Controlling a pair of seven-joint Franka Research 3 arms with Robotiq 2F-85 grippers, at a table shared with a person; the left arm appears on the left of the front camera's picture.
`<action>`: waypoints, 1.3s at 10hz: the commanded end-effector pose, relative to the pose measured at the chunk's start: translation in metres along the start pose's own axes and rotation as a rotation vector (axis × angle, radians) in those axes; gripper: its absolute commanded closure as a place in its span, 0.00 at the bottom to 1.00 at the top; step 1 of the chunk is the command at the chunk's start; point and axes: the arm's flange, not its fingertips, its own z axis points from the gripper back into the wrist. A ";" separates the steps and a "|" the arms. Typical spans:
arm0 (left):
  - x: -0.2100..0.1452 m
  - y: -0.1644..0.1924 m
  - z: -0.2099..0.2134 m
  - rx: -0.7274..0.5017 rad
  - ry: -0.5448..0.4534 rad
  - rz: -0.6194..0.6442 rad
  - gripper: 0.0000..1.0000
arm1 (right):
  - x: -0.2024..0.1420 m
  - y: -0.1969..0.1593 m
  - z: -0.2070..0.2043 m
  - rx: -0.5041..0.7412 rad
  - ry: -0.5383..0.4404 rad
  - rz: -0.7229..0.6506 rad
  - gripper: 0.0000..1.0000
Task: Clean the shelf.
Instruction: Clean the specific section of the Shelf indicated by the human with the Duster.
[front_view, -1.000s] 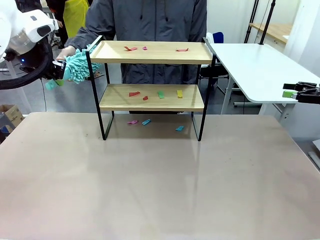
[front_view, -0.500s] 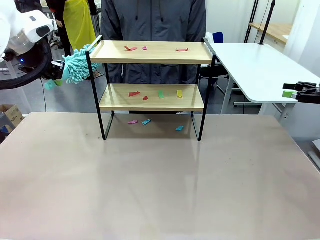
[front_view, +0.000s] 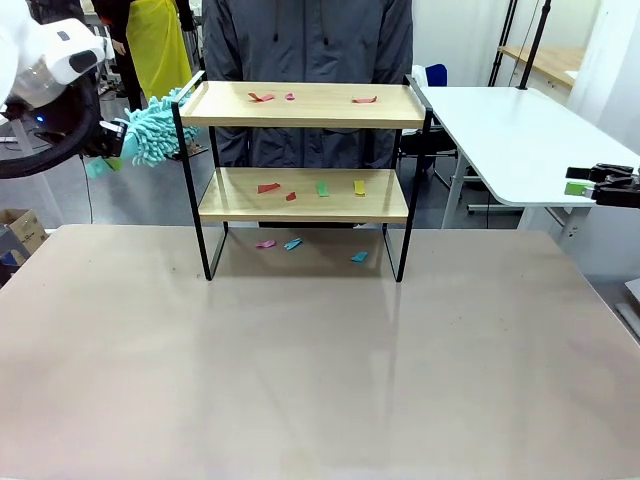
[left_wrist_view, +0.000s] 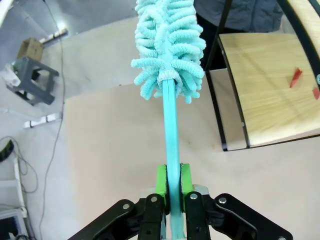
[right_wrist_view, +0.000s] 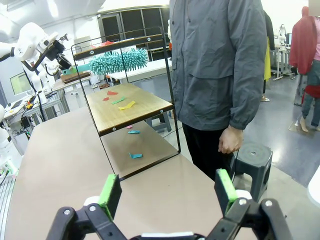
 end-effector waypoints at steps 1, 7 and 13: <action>-0.002 0.037 0.025 -0.065 0.014 -0.094 0.87 | 0.003 0.001 -0.001 0.001 -0.002 0.005 0.00; -0.045 0.135 0.116 -0.135 0.181 -0.683 0.87 | 0.003 0.001 -0.001 0.001 -0.002 0.005 0.00; -0.067 0.109 0.150 -0.226 0.384 -1.335 0.87 | 0.003 0.001 -0.001 0.001 -0.002 0.005 0.00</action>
